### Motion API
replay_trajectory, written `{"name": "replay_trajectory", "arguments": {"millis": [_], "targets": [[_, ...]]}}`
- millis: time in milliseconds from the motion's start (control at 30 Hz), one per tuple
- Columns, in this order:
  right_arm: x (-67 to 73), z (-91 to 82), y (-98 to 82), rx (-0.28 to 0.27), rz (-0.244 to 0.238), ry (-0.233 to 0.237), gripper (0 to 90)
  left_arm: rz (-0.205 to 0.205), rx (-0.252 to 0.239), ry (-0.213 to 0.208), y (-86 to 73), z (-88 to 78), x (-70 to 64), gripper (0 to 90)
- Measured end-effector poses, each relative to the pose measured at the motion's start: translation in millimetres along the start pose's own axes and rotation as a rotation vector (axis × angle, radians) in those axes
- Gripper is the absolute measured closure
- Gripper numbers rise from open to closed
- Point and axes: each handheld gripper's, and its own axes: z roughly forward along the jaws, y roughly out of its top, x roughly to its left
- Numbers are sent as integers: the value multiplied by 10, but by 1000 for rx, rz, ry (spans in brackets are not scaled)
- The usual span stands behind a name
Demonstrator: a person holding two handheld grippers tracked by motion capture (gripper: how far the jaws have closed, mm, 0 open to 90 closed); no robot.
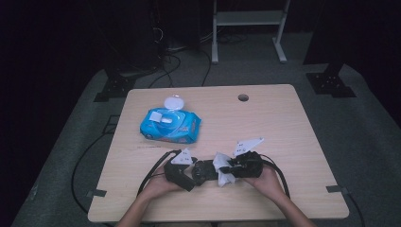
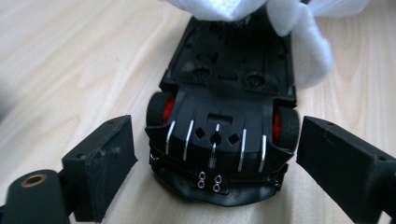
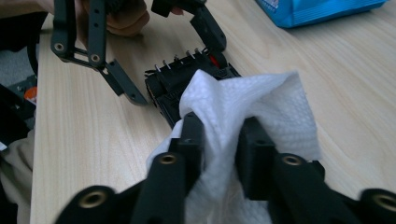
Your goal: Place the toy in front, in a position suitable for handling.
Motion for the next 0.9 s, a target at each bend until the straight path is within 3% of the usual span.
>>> {"name": "replay_trajectory", "arguments": {"millis": [100, 167, 267, 300, 400, 433, 533, 733, 833, 900], "targets": [[-3, 45, 24, 34, 2, 4, 549, 15, 18, 3, -4, 21, -10, 175], [-1, 41, 21, 48, -3, -20, 470, 12, 17, -9, -7, 22, 0, 214], [8, -22, 9, 26, -7, -34, 433, 17, 15, -10, -3, 23, 0, 221], [14, -70, 8, 19, -17, -60, 426, 32, 12, 1, 11, 17, -6, 222], [13, -131, 9, -1, -18, -81, 415, 40, 3, 20, 23, 17, -8, 224], [23, -189, 18, -31, -35, -105, 432, 47, -1, 28, 21, 24, 10, 224], [39, -208, 37, -42, -54, -108, 467, 49, -6, 40, 17, 35, 27, 225], [14, 28, 98, 15, -85, -96, 666, 35, -10, 50, 17, 43, 81, 225], [1, 115, 113, 16, -88, -83, 781, -31, -26, 37, 5, -2, 117, 191], [1, 134, 97, 29, -85, -79, 807, -40, -34, 28, -12, -25, 130, 195]]}}
